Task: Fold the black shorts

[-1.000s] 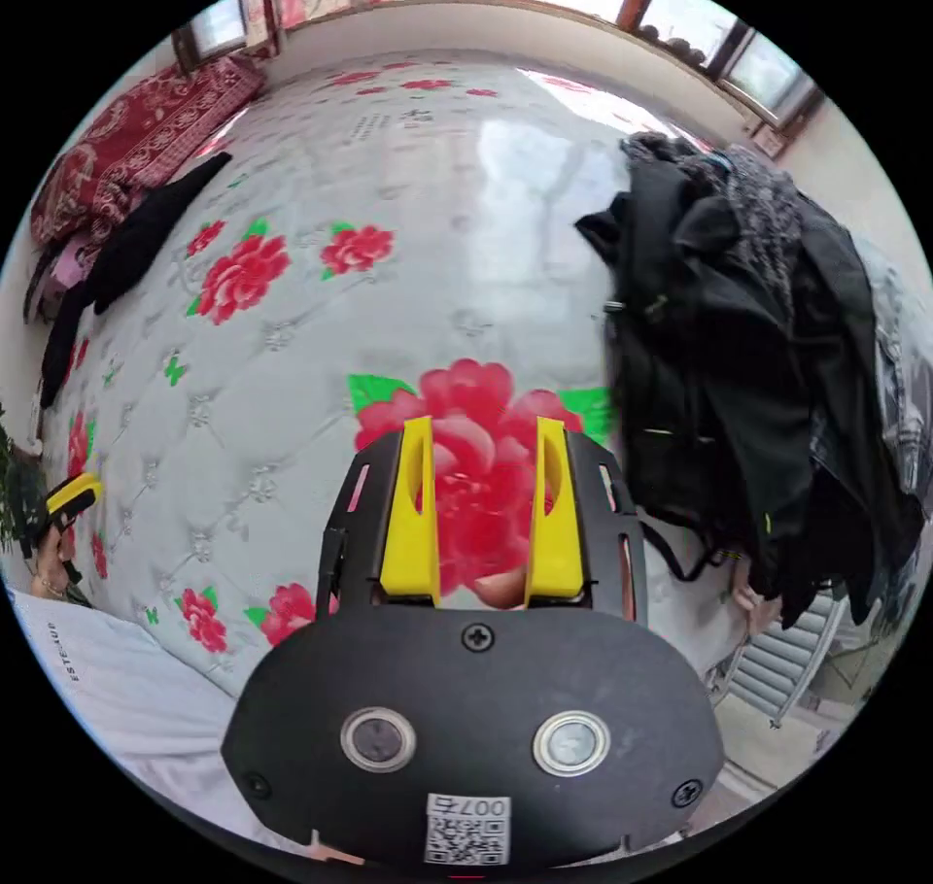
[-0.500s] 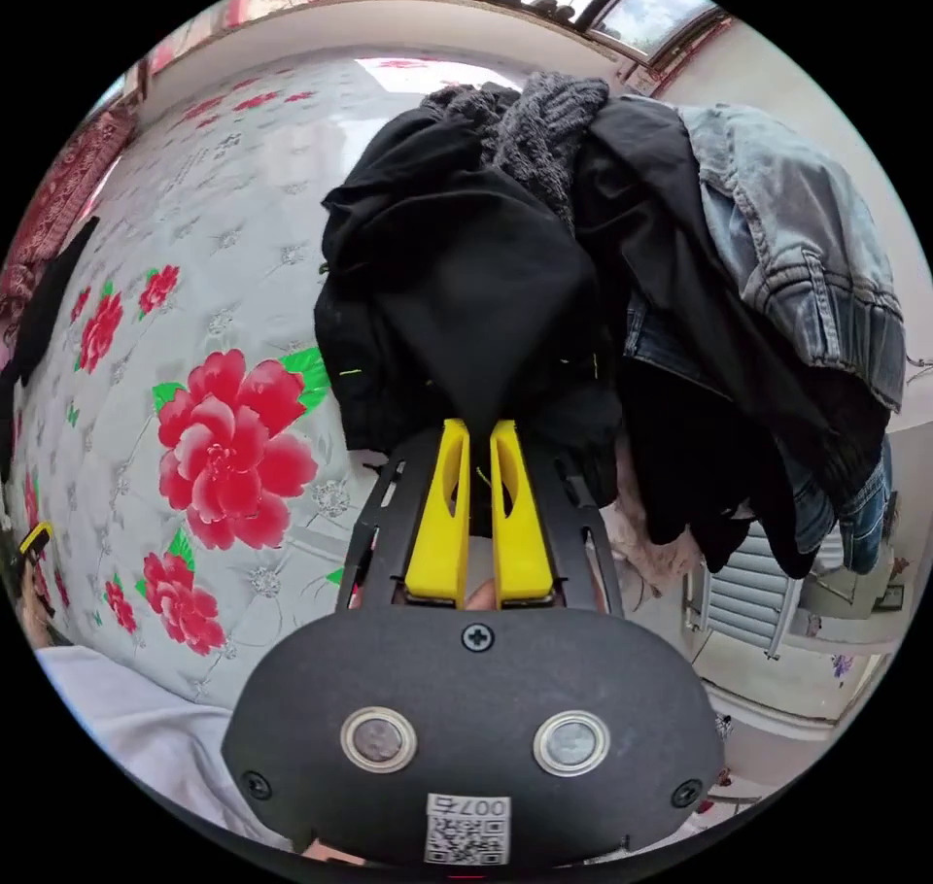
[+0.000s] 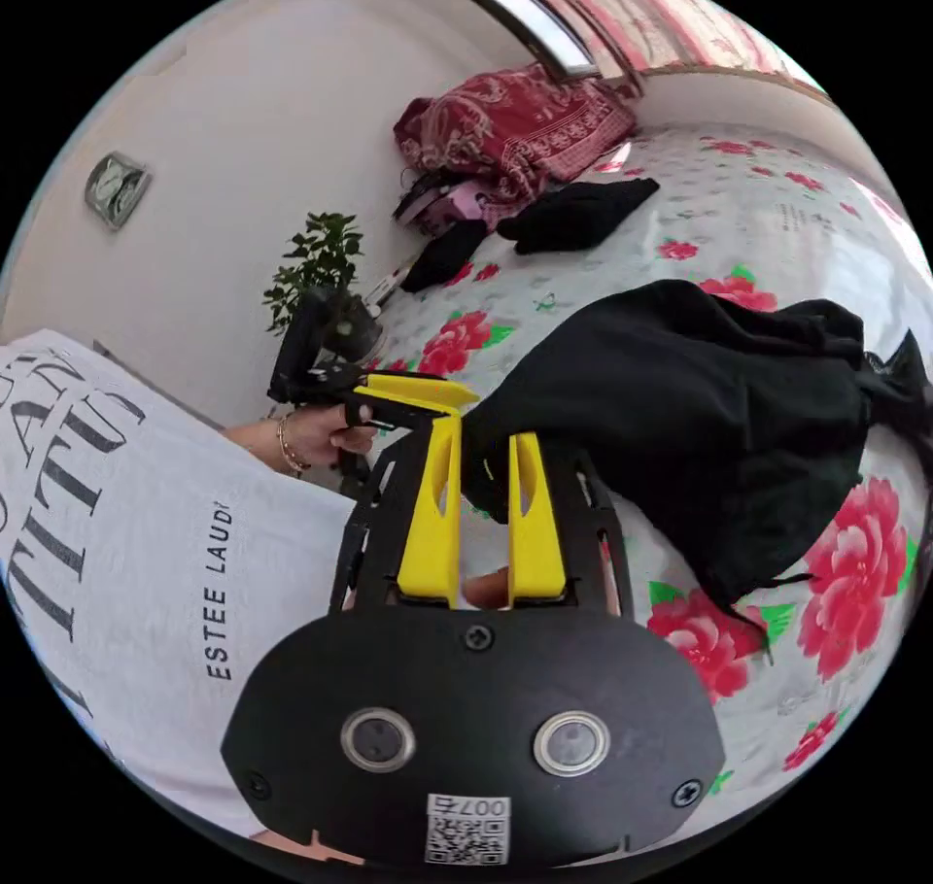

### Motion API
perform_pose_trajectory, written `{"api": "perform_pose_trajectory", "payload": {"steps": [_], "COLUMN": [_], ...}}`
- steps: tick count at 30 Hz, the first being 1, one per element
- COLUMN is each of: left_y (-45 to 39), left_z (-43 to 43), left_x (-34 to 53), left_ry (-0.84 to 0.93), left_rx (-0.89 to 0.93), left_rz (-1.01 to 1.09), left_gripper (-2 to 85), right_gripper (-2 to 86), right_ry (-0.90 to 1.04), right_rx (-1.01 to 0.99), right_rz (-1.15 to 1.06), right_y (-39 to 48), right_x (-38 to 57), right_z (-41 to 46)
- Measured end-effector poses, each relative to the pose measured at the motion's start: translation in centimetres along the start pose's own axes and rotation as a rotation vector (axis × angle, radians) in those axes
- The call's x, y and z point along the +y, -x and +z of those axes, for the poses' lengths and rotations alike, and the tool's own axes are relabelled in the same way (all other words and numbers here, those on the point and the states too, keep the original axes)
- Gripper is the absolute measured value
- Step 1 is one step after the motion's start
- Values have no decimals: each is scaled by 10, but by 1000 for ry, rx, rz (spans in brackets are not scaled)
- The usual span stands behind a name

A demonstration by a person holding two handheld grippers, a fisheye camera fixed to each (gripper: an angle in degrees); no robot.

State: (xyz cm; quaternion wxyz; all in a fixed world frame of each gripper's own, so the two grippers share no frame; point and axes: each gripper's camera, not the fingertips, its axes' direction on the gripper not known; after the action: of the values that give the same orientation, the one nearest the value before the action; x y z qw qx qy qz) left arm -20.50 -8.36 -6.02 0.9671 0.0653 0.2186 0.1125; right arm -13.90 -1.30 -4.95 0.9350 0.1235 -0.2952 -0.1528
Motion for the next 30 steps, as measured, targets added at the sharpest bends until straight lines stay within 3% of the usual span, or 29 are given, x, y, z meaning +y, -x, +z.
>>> {"api": "perform_pose_trajectory", "payload": {"steps": [3, 7, 15, 20, 30], "left_y": [35, 57, 49, 37, 60], "left_z": [-22, -33, -17, -19, -37], "left_x": [22, 50, 44, 44, 53], "left_ry": [0, 23, 51, 150, 102], "left_rx": [-64, -104, 28, -10, 13], "left_rz": [-76, -117, -69, 77, -15], "left_gripper": [135, 133, 141, 140, 144], "right_gripper": [73, 91, 104, 106, 98], "right_ry": [64, 98, 148, 119, 281], "right_rx": [79, 236, 400, 443, 500], "right_rz": [-64, 45, 181, 69, -45], "right_y": [9, -24, -80, -89, -162], "right_x": [2, 16, 17, -54, -210], "right_z": [9, -2, -12, -11, 80]}}
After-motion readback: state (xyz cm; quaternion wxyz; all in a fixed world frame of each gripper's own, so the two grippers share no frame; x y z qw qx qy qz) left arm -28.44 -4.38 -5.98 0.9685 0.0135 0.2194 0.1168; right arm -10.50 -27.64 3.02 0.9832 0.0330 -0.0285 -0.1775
